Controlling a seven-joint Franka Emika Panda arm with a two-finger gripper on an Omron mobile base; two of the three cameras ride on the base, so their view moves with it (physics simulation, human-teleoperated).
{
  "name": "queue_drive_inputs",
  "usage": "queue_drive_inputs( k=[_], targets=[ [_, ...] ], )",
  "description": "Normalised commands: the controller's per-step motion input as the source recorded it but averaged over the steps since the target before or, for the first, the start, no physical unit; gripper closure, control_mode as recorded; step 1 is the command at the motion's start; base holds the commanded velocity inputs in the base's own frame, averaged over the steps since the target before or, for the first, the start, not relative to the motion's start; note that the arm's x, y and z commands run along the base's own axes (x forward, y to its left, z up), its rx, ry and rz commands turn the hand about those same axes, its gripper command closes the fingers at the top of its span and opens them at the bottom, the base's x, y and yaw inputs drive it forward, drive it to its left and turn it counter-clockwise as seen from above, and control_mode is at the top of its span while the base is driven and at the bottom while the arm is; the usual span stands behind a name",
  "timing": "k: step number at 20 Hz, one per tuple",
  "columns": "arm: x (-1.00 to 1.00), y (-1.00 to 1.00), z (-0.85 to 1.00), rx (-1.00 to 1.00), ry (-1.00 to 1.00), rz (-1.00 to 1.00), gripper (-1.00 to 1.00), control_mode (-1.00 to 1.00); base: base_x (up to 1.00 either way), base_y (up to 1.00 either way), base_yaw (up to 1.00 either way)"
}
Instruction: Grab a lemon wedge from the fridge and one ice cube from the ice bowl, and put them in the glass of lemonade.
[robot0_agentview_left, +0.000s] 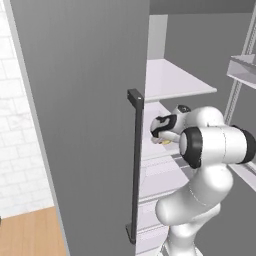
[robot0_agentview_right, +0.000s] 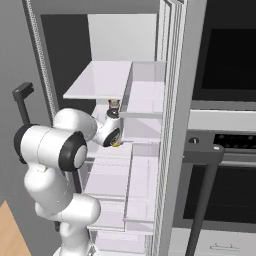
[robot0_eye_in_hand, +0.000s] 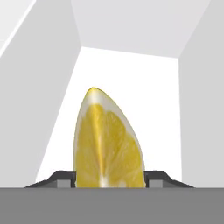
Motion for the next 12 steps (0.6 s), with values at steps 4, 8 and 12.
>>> queue_drive_inputs(
  k=[4,8,12],
  targets=[
    [-0.66,0.0,0.28,0.05,-0.15,0.0,1.0,-1.0,0.0,0.0,0.0],
    [-0.91,-0.06,0.57,0.16,-0.1,-0.01,1.0,-1.0,0.0,0.0,0.0],
    [-0.72,-0.04,0.98,0.1,-0.02,0.0,1.0,-1.0,0.0,0.0,0.0]
  ],
)
